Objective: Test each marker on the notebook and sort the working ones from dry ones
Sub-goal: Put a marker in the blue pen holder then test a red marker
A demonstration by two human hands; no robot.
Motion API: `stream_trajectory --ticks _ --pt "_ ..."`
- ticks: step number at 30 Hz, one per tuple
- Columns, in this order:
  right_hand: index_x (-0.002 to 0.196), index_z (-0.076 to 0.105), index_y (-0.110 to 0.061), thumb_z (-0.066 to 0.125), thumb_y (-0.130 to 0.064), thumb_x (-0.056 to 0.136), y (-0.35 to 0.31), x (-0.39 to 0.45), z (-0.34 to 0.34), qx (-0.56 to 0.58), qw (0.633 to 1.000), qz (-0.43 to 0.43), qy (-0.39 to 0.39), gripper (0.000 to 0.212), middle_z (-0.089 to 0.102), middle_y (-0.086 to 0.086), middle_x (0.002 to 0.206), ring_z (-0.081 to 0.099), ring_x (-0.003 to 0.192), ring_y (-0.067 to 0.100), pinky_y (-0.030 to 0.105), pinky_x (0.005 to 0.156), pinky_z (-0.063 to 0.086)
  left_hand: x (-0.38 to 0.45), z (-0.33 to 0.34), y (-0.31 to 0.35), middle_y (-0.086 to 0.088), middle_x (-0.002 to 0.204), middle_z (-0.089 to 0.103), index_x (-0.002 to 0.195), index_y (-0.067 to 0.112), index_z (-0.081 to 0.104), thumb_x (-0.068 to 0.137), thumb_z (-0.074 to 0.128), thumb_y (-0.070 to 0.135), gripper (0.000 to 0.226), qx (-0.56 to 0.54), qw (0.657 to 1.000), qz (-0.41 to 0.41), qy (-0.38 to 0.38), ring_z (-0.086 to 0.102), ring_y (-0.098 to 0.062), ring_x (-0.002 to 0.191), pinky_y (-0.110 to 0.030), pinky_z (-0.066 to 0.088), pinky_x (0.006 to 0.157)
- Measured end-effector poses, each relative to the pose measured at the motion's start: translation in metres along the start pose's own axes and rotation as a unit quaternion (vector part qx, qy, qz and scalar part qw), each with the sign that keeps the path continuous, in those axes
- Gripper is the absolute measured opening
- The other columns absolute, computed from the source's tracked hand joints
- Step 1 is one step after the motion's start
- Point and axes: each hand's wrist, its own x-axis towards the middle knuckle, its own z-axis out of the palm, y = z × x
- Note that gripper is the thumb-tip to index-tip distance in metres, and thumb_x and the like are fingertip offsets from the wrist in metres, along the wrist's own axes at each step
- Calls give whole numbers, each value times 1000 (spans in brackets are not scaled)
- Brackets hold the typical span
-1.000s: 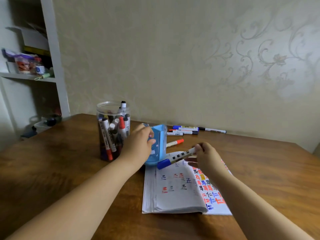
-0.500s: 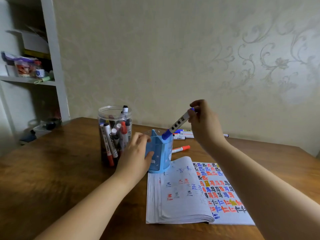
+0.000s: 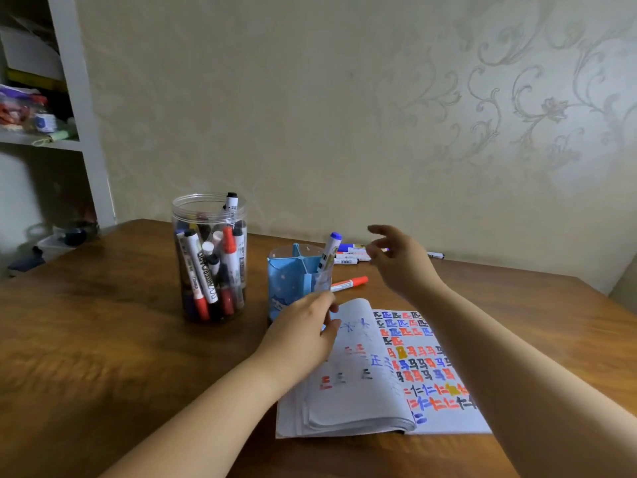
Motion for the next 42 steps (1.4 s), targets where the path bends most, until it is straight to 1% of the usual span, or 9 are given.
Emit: stream_trajectory --ticks 3,9,14,23,28,32,37,39,42 --pt "112 66 -12 54 -16 93 32 -3 -9 -96 995 24 -26 23 68 1 92 54 72 14 17 58 35 13 22 10 5 109 54 108 17 51 92 50 24 17 -12 1000 0 -23 54 -13 98 -26 47 81" --pt "129 56 -18 51 -16 96 70 6 -6 -236 960 -4 -153 34 53 1 132 54 111 18 21 88 39 29 57 10 2 126 44 121 20 45 96 41 25 25 11 999 -41 -12 46 -13 113 -27 45 91" --pt "142 40 -27 44 -14 97 81 40 24 -316 919 -87 -217 46 37 -6 148 28 136 18 30 108 28 30 64 -2 7 117 43 118 22 45 98 36 26 23 25 1000 -4 15 45 -8 104 -20 42 84" --pt "124 58 -23 49 -25 95 97 61 47 -369 896 -131 -209 30 57 1 123 44 120 23 33 94 35 32 60 -7 11 111 42 113 25 45 96 40 26 18 10 999 -18 31 48 -3 99 -16 44 83" --pt "113 65 -14 57 -19 92 96 14 -4 -216 967 -75 -111 23 57 0 102 53 89 16 21 75 37 29 56 0 12 110 45 113 24 50 95 45 24 19 0 999 -1 46 51 -4 99 -14 45 79" --pt "95 68 -27 68 -22 85 79 -38 -47 -57 997 -3 -60 12 66 -9 92 60 79 2 10 66 44 22 52 12 5 95 56 98 17 59 84 63 11 17 0 996 68 57 58 -9 80 -6 37 63" --pt "88 70 -18 71 -28 67 64 -76 -73 349 932 101 -3 23 69 -2 81 62 83 13 30 87 45 14 45 26 6 87 55 93 14 59 77 70 7 20 -30 993 97 61 55 -9 74 -13 42 61" --pt "98 66 -18 59 -36 74 62 -86 -72 348 933 91 -9 30 69 -1 83 64 87 14 31 87 46 12 44 29 9 86 52 93 13 60 77 70 8 20 -35 993 95 59 53 -6 73 -8 37 63" --pt "109 62 -28 48 -39 86 59 -100 -60 217 976 25 -21 28 62 -9 69 59 68 3 18 64 46 8 44 36 14 91 47 100 15 60 81 66 12 20 -34 993 97 60 52 -4 77 -5 35 62"
